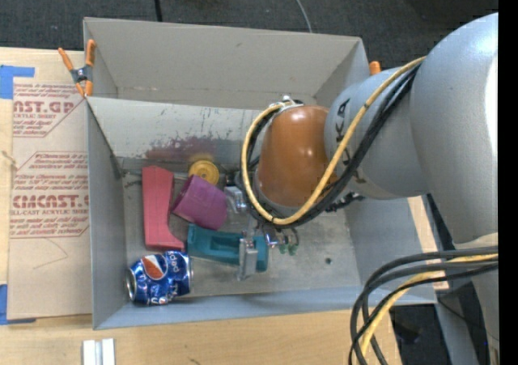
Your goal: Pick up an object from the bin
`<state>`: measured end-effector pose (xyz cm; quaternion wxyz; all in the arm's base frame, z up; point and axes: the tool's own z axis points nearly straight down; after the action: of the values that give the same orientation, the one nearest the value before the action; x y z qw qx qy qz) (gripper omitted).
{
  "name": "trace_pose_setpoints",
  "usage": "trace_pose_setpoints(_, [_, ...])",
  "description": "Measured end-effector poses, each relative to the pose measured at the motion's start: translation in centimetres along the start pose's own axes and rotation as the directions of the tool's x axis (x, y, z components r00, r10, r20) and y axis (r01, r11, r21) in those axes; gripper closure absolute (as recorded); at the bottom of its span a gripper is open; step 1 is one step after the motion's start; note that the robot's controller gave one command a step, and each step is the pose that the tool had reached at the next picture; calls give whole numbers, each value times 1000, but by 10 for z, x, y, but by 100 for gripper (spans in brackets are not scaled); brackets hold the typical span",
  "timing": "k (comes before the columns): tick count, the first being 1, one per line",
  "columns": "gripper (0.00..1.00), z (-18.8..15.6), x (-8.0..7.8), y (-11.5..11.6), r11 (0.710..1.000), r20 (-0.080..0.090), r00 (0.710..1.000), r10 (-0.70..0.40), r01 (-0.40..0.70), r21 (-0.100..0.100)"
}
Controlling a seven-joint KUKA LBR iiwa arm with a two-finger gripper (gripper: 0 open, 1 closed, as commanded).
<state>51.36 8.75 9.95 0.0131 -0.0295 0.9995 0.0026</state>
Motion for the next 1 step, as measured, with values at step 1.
trace_pose_setpoints(1, [100,28,20,-1,995,-8,995,97,-97,2])
